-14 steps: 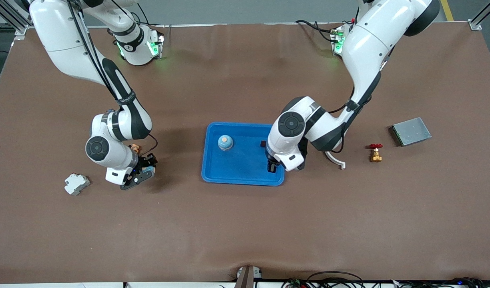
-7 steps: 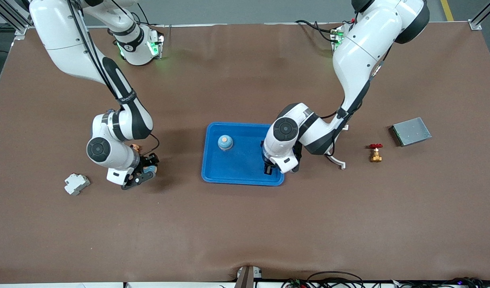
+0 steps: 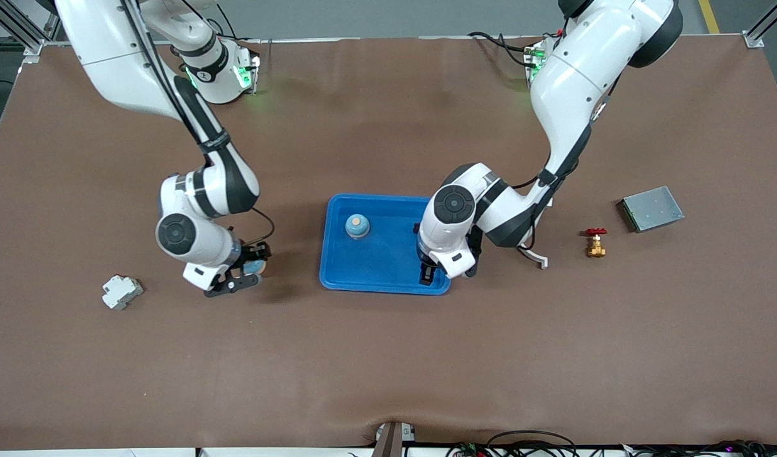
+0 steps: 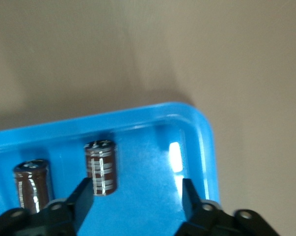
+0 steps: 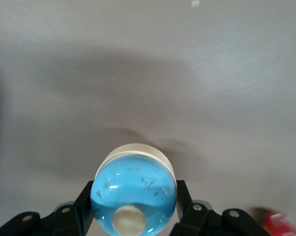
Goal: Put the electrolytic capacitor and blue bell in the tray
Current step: 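Carry the second bell to the tray while the left gripper withdraws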
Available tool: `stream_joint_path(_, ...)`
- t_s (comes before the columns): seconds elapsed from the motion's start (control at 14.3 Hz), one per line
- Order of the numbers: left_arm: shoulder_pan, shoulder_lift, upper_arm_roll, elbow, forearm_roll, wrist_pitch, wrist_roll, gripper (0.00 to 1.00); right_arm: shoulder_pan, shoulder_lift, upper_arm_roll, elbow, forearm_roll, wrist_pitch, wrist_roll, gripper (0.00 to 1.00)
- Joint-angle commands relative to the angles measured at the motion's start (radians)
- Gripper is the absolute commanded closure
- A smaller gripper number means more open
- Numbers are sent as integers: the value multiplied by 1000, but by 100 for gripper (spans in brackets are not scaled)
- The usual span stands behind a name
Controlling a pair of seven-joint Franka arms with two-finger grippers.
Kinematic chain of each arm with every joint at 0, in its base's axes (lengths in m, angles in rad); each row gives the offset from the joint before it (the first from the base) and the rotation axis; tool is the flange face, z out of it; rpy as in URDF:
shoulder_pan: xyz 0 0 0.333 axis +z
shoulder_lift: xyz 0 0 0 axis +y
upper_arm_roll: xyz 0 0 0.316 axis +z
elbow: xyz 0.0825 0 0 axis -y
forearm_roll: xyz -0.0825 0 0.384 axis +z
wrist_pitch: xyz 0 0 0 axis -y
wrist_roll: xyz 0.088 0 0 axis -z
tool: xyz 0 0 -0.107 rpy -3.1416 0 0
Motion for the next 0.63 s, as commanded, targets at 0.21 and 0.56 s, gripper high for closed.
stream_joint_path(0.21, 45, -210, 7, -12, 14, -260, 225, 0, 130, -14, 35, 33, 1, -17, 387, 84)
stream_joint_path(0.56, 99, -335, -1, -9, 20, -442, 631, 0, 218, 3, 35, 80, 3, -5, 609, 84)
